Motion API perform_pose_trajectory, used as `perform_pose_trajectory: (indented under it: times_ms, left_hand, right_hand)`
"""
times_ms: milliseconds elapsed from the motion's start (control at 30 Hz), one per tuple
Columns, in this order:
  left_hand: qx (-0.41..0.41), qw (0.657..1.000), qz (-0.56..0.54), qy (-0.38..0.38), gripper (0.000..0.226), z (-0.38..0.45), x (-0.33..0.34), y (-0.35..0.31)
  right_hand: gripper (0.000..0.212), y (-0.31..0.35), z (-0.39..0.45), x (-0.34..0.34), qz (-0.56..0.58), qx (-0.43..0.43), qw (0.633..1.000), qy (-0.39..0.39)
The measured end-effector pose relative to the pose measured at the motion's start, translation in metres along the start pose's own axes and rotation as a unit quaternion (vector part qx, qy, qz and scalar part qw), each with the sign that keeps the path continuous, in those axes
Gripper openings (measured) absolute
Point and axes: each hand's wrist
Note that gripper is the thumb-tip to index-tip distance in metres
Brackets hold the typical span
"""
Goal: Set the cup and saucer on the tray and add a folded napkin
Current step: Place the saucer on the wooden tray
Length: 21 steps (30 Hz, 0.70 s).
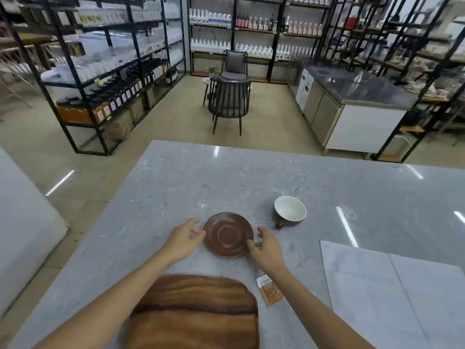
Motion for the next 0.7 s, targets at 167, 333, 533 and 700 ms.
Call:
perform_pose_trajectory:
  times_ms: [167, 333, 533, 700]
  left_hand:
    - [-0.041, 0.999, -0.018, 0.002, 0.061, 0.016, 0.014, 0.007]
    - [-0.034, 0.999, -0.027, -0.007, 0.047, 0.022, 0.019, 0.009]
    - [-0.019, 0.998, -0.057, -0.013, 0.039, 0.019, 0.017, 0.008]
    - [-0.022, 0.996, -0.082, -0.026, 0.043, 0.006, 0.013, 0.004]
  right_hand:
    - [0.052, 0.001, 0.005, 0.008, 0.032, 0.037, 0.999, -0.009]
    - [0.028, 0.001, 0.004, 0.010, 0.042, 0.009, 0.999, -0.032]
    - [0.027, 0.000, 0.005, 0.010, 0.032, -0.012, 0.999, -0.033]
    - [0.033, 0.003, -0.004, 0.009, 0.056, -0.014, 0.998, -0.037]
Point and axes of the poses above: each hand's wrist, its own z-axis towards the middle knuckle, its own x-axis out of the palm, y = z × x, and after that the axes turned 4 degrees about -z, right-handed
